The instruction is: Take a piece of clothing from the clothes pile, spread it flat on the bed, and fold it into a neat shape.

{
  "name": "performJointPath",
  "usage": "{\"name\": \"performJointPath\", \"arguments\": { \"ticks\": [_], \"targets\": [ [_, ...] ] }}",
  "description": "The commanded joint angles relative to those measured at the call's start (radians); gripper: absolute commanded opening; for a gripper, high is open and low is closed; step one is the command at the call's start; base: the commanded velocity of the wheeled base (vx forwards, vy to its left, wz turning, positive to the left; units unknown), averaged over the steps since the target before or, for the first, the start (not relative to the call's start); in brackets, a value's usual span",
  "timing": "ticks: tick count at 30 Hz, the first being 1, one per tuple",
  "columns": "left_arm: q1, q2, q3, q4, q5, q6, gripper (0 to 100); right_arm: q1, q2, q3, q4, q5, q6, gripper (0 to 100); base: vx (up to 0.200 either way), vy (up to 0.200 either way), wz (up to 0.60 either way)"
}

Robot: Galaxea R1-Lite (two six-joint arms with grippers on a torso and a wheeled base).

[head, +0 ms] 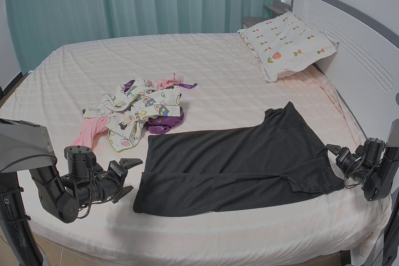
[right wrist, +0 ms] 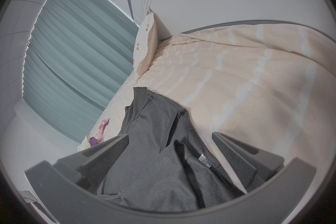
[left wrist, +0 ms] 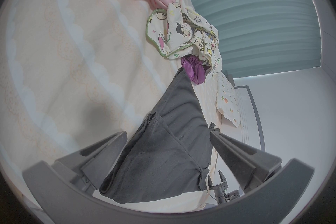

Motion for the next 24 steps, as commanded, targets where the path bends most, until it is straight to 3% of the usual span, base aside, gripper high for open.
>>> {"name": "performJointPath", "arguments": {
  "ticks": [1, 7, 13, 16, 24],
  "targets": [
    [-0.006, 0.002, 0.001, 0.000, 0.001, -0.001, 100, 0.005, -0.012, 0.008, -0.001, 0.000, 0.000, 100, 0.000, -0.200, 0.00],
    [-0.008, 0.003, 0.002, -0.001, 0.001, 0.001, 100, 0.017, -0.040, 0.022, -0.009, 0.000, 0.000, 100, 0.000, -0.200, 0.00],
    [-0.006, -0.015, 0.011, -0.001, 0.004, -0.007, 100, 0.077, -0.095, 0.074, -0.047, 0.000, 0.003, 100, 0.000, -0.200, 0.00],
    [-0.006, -0.049, 0.025, 0.000, 0.046, -0.006, 100, 0.109, -0.106, 0.105, -0.088, -0.005, 0.003, 100, 0.000, -0.200, 0.00],
    [-0.015, -0.067, 0.008, 0.000, 0.146, 0.001, 100, 0.163, -0.107, 0.141, -0.128, -0.049, 0.000, 100, 0.000, 0.000, 0.00]
  ]
}}
